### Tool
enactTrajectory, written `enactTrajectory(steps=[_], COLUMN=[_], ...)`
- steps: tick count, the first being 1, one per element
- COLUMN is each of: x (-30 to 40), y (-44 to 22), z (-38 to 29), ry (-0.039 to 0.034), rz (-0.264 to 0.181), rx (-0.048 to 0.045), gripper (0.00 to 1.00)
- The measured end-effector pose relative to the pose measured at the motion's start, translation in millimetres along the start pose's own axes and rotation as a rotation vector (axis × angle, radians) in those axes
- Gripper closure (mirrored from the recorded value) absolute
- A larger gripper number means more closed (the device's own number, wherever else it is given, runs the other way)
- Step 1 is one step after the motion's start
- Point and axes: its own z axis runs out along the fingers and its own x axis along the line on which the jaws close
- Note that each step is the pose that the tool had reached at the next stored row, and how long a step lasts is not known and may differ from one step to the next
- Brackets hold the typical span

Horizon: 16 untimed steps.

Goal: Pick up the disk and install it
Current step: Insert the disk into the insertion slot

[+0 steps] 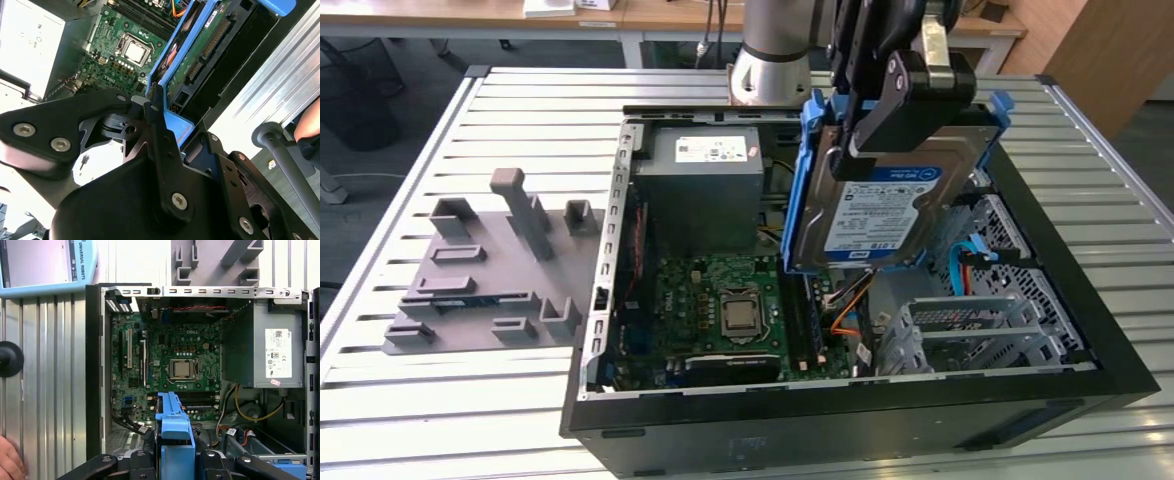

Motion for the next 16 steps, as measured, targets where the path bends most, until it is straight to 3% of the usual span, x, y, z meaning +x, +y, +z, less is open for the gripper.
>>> enactTrajectory(steps=[1, 2, 16], x=[-0.1, -7.2, -10.2], y=[0.0, 0.2, 0.2], z=[0.0, 0.2, 0.3], ry=[0.0000, 0.0001, 0.0001], rz=[0.000, 0.000, 0.000], rx=[0.0000, 0.0000, 0.0000], gripper=[0.64, 0.64, 0.64])
